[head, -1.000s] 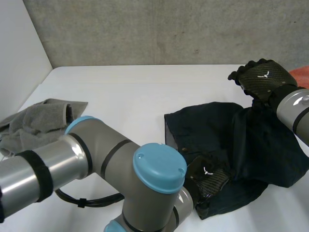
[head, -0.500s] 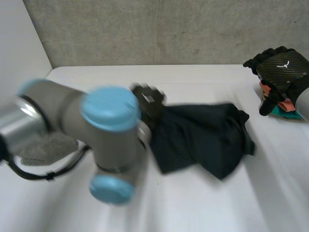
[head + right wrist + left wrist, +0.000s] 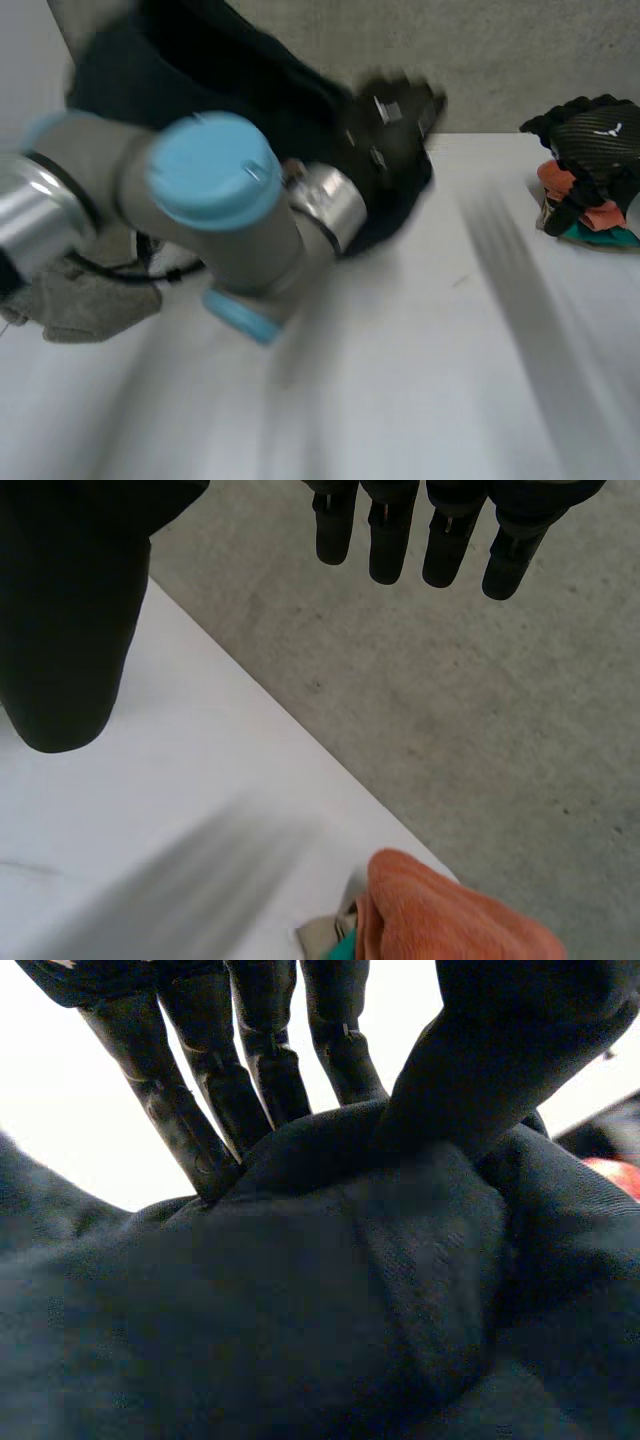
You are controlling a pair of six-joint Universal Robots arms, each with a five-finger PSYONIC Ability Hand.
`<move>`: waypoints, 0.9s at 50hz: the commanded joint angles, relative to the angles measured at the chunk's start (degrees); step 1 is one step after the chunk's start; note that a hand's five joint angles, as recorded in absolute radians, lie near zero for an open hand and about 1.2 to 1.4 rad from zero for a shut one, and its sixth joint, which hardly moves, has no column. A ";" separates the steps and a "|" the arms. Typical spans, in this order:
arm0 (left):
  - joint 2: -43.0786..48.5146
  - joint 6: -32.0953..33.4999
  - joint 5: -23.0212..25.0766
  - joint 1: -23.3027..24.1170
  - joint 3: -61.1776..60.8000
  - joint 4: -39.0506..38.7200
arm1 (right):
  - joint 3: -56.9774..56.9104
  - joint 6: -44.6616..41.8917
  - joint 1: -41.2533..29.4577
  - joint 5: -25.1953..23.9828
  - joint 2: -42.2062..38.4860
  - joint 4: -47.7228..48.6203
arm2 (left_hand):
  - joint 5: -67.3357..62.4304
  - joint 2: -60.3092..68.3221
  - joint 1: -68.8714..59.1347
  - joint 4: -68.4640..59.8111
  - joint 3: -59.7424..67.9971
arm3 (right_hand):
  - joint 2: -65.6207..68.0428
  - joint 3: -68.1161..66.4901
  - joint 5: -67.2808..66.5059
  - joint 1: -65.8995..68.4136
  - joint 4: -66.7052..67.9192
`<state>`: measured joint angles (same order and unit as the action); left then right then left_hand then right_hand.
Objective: Fold the laundry.
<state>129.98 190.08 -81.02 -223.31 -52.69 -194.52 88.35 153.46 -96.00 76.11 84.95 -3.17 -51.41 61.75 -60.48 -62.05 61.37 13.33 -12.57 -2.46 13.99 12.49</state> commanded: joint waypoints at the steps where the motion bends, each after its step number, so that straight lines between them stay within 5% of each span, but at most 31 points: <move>1: 2.47 -1.91 11.21 5.15 -8.20 6.77 | 2.09 -1.49 3.71 -2.28 -0.49 1.59 | 34.04 -34.38 33.11 34.68 -34.01 | -3.33 2.57 2.46 -3.99 -2.49; 4: 0.89 -1.03 13.52 5.95 -10.23 7.31 | 2.09 -2.20 4.60 -3.07 -1.19 1.76 | 51.41 -51.75 50.48 52.05 -51.37 | -3.33 2.57 2.46 -3.99 -2.49; 21: -22.31 -0.33 0.43 -0.19 -19.02 5.64 | -2.56 3.59 -1.81 -2.54 -1.02 -1.04 | 51.41 -51.75 50.48 52.05 -51.37 | -3.33 2.57 2.46 -3.99 -2.49; 32: -28.03 1.16 0.42 -19.95 -24.65 18.72 | -1.87 20.82 -15.87 0.97 -4.62 -15.81 | 51.41 -51.75 50.48 52.05 -51.37 | -2.82 2.06 1.96 -3.49 -1.98; 39: -20.49 13.71 6.03 -34.63 -25.97 28.13 | -0.28 29.25 -28.17 8.07 -11.20 -13.54 | 51.41 -51.75 50.48 52.05 -51.37 | -3.33 2.57 2.46 -3.99 -2.49; 45: -12.57 22.51 11.32 -39.22 -25.01 31.39 | -2.83 35.59 -34.42 14.85 -18.94 -11.42 | 51.41 -51.75 50.48 52.05 -51.37 | -2.32 1.56 1.45 -2.98 -1.48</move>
<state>110.31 204.73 -74.32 -258.57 -78.62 -165.83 87.69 183.90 -125.18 85.10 72.49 -17.06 -2.53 11.76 -10.79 -11.46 11.99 13.33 -12.57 -2.46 13.99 12.49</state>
